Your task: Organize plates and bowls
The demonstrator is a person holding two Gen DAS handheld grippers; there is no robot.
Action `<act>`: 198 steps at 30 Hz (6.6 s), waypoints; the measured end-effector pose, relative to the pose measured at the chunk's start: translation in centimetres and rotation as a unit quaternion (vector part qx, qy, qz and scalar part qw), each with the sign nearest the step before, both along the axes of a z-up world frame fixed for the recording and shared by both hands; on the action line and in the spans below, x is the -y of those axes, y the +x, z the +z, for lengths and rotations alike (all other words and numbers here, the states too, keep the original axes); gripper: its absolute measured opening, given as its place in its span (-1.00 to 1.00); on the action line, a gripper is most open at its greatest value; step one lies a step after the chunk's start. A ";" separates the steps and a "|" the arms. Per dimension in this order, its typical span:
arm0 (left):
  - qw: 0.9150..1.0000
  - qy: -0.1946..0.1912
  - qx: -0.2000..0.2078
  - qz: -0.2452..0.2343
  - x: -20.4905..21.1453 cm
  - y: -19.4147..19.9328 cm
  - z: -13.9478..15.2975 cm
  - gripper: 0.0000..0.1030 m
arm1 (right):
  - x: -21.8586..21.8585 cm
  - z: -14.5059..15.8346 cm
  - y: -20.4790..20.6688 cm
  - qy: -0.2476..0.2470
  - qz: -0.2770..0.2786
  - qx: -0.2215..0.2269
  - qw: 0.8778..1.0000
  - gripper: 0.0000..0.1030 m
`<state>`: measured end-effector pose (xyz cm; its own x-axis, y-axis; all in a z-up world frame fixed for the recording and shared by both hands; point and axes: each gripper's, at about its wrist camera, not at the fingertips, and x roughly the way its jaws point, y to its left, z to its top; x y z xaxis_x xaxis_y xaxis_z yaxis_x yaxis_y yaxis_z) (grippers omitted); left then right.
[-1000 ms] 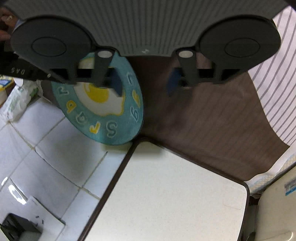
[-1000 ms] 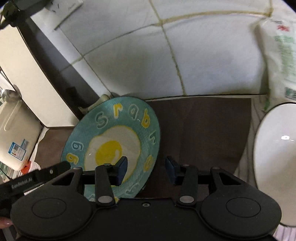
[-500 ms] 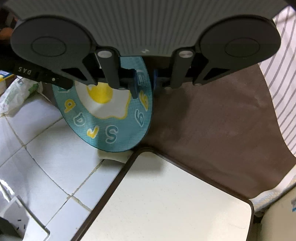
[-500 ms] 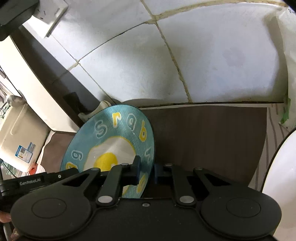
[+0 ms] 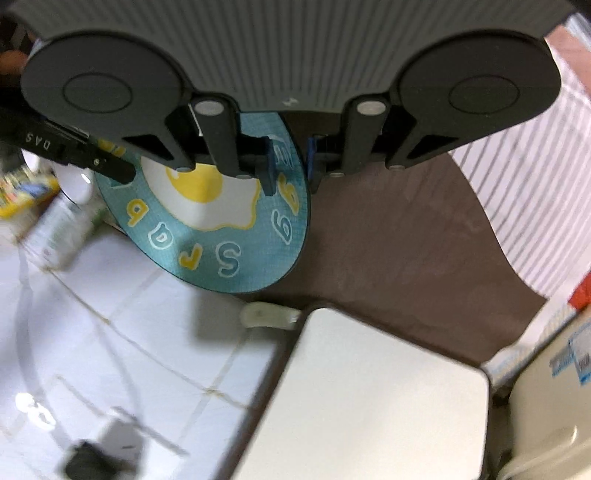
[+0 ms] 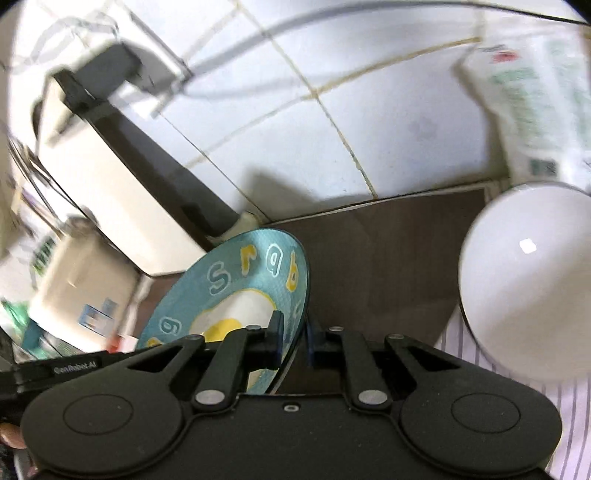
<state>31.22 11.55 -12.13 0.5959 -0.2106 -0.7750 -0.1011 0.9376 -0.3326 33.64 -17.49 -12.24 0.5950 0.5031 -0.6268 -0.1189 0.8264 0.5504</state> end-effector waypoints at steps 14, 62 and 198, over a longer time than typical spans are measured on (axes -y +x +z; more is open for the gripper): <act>0.998 -0.005 0.036 -0.059 2.5 -8.6 4.4 -0.72 | 2.9 4.5 -11.2 0.017 -0.038 0.027 0.999 -0.67; 0.993 0.046 -0.106 0.003 7.7 -10.0 -3.1 -0.65 | 1.4 -0.5 -13.4 -0.173 0.005 -0.089 0.981 -0.37; 0.955 0.065 -0.039 -0.287 31.2 -13.9 -1.2 -0.68 | 10.1 -2.4 -23.6 -0.326 -0.053 0.163 0.930 0.79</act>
<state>17.35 -19.61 -13.31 0.3503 -0.3842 -0.8542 0.4220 0.8789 -0.2223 10.01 -27.59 -14.62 0.8312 0.0069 -0.5560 -0.0904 0.9883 -0.1228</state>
